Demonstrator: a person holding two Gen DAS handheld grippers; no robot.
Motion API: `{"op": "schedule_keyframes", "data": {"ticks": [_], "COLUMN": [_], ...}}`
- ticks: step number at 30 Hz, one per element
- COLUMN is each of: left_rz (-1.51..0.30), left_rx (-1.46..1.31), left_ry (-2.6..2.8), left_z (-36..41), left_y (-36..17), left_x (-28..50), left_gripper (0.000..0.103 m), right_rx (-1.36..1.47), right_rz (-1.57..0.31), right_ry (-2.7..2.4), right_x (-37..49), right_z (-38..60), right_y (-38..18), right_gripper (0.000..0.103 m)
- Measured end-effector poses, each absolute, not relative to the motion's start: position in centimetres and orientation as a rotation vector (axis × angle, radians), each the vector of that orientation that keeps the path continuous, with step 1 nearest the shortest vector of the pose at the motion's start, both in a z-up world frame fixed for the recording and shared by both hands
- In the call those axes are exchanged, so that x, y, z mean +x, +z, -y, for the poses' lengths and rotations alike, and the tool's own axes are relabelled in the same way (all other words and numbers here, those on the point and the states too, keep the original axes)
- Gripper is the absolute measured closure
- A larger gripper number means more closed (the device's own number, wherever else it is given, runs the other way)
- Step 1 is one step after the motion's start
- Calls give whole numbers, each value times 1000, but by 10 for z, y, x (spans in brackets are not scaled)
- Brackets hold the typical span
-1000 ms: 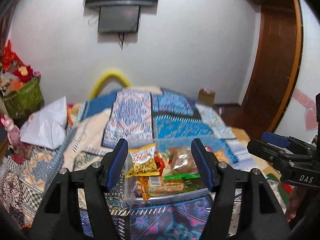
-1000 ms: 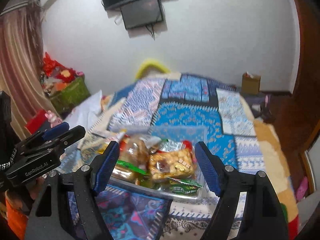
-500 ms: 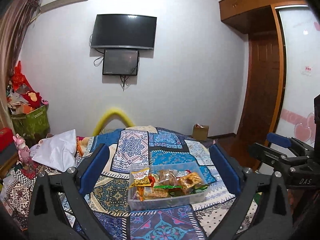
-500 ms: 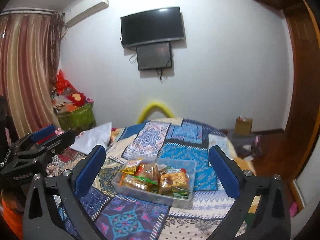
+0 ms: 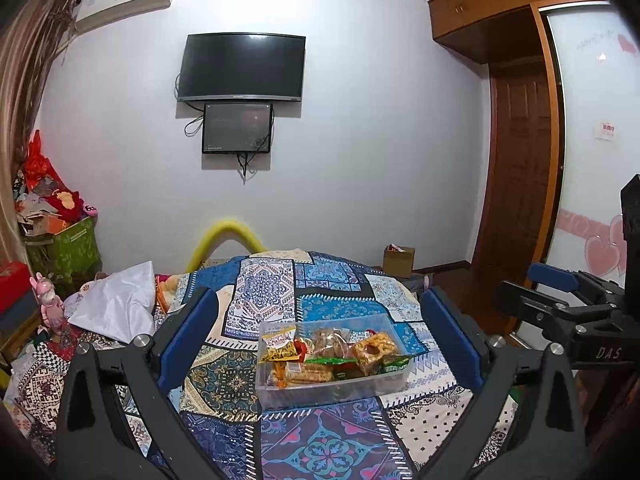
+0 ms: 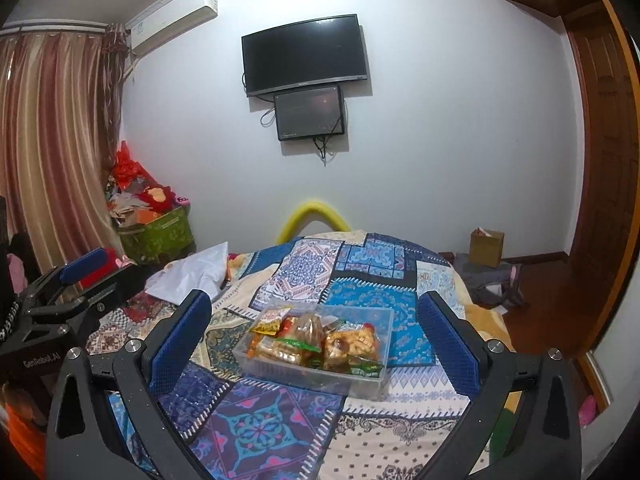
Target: Organize snacks
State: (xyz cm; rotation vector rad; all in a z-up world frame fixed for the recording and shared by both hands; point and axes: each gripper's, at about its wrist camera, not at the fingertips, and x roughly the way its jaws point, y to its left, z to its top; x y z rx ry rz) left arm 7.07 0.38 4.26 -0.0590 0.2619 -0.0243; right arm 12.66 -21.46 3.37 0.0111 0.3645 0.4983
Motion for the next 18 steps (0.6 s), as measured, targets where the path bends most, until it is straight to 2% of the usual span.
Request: {"op": "schedule_keyframes", "data": {"ticks": [18], "left_rz": [-284], "left_rx": [-73], "left_ry": [-33], "left_z": [-3], "left_y": [36], "left_x": [73], "left_gripper": [1], "right_rx": [4], "right_rz": [-369], "right_ry": [493], "right_x": [118], "right_z": [217], "right_y": [31], "right_gripper": [0]}}
